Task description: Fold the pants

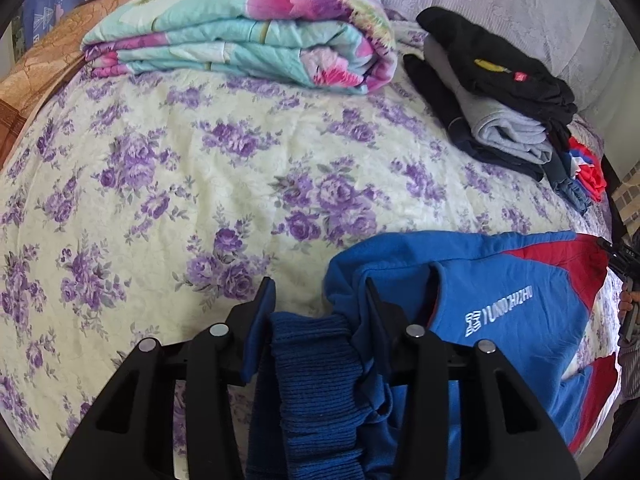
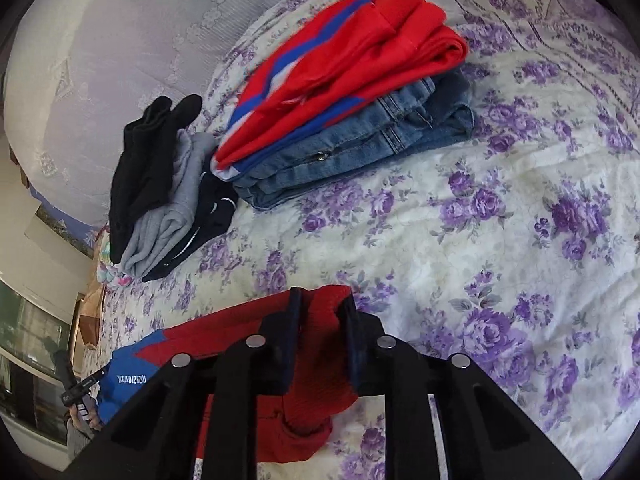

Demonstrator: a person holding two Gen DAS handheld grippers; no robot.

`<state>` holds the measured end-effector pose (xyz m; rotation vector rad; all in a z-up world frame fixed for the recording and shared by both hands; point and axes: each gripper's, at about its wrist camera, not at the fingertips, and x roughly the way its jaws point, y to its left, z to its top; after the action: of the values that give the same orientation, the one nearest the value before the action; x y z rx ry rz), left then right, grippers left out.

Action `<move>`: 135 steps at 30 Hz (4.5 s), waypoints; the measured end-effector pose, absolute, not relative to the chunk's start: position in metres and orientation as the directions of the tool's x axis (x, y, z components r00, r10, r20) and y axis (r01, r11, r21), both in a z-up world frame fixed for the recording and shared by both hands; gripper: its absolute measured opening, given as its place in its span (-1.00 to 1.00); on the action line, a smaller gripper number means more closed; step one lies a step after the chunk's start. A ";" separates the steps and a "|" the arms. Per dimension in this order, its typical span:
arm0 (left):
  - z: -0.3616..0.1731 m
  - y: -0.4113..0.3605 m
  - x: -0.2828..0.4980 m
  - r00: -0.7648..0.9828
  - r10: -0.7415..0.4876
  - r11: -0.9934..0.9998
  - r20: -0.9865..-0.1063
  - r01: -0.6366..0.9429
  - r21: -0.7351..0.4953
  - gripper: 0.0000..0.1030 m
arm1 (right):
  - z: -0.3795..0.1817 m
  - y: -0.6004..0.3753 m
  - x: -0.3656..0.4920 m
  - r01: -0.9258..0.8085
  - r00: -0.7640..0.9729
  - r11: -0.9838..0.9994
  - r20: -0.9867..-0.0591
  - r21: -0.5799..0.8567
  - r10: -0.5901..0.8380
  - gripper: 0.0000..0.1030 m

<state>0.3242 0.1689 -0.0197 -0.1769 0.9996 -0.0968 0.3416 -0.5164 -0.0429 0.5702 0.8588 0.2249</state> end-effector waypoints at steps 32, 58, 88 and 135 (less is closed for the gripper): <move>-0.009 0.196 0.059 0.673 -0.291 0.948 -0.680 0.105 -0.302 0.29 | -0.076 -0.533 -0.008 0.015 0.771 0.706 -0.458 0.709 0.443 -0.45; 0.037 0.147 0.087 0.693 -0.400 0.871 -0.600 0.085 -0.483 0.67 | -0.077 -0.479 0.051 0.159 0.807 0.440 -0.374 0.884 0.458 -0.13; 0.011 0.167 -0.005 0.633 -0.448 0.832 -0.632 0.036 -0.554 0.76 | -0.130 -0.508 0.021 0.132 0.790 0.434 -0.359 0.891 0.496 -0.64; -0.043 0.248 0.068 0.692 -0.477 0.626 -0.541 -0.165 -0.762 0.03 | -0.131 -0.501 0.020 0.088 0.794 0.470 -0.347 0.878 0.499 -0.60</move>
<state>0.0679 0.2481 -0.0427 -0.8990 0.8110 -0.2038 0.0203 -0.5010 -0.1311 1.0675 0.6305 0.2730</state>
